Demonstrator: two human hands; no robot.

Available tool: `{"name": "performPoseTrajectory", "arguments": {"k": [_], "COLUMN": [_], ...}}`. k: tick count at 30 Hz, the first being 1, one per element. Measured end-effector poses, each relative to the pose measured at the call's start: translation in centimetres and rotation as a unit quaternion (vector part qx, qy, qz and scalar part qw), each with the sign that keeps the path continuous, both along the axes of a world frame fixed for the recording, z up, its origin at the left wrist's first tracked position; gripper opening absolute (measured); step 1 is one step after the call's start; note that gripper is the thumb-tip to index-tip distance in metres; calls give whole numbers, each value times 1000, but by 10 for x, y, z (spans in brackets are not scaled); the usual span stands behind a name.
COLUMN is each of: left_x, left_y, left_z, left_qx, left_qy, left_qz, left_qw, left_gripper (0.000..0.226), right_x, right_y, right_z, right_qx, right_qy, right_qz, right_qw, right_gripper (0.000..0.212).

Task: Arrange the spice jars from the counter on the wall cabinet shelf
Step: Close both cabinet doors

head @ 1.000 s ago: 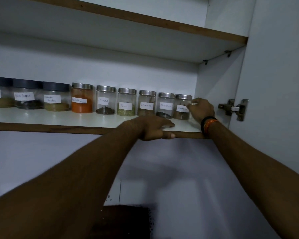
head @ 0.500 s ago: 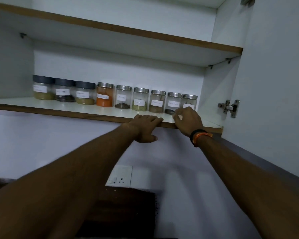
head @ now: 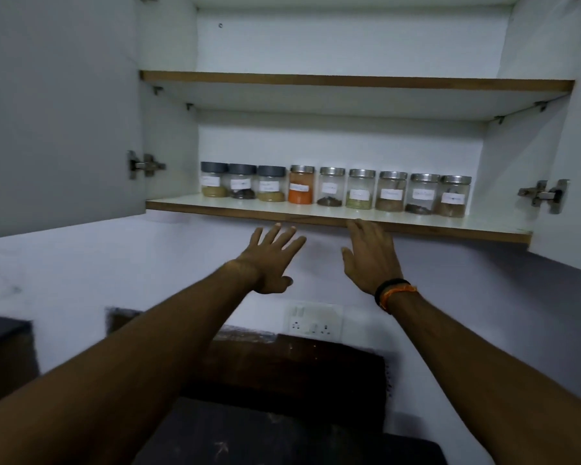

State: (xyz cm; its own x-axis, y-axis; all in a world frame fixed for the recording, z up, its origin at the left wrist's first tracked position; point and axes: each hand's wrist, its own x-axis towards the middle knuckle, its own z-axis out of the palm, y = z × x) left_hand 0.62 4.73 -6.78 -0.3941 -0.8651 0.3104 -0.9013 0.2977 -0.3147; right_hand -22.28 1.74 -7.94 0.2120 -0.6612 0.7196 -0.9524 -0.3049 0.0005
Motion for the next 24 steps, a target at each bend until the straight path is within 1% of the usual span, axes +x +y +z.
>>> {"name": "performPoseTrajectory", "arguments": {"k": [2, 3, 4, 5, 8, 11, 13, 17, 20, 24], "left_x": [26, 44, 40, 72, 89, 126, 154, 192, 225, 255], "left_y": [12, 21, 21, 39, 55, 85, 107, 149, 184, 224], "left_z": [3, 6, 8, 11, 22, 34, 43, 59, 68, 74], "left_qx": [-23, -40, -65, -89, -134, -153, -181, -215, -233, -265], "left_qy": [-15, -7, -2, -7, -3, -14, -22, -44, -61, -75], "left_qz": [19, 25, 16, 37, 24, 76, 103, 151, 206, 253], "left_qw": [999, 999, 998, 995, 991, 985, 978, 964, 949, 927], "left_gripper": [89, 87, 86, 84, 81, 80, 78, 74, 74, 70], "right_x": [29, 47, 46, 83, 108, 156, 188, 236, 277, 320], "right_y": [4, 5, 9, 16, 19, 35, 47, 62, 81, 105], "right_z": [0, 2, 4, 8, 15, 27, 38, 56, 70, 89], "right_qx": [-2, -3, -4, -6, -22, -37, -49, -66, -79, -95], "right_qy": [5, 3, 5, 4, 17, 6, 2, -25, -44, -55], "right_qz": [12, 25, 27, 58, 76, 132, 166, 209, 258, 315], "right_qw": [1000, 1000, 1000, 998, 997, 991, 985, 975, 962, 943], "right_gripper": [60, 60, 59, 58, 56, 57, 58, 55, 55, 56]}}
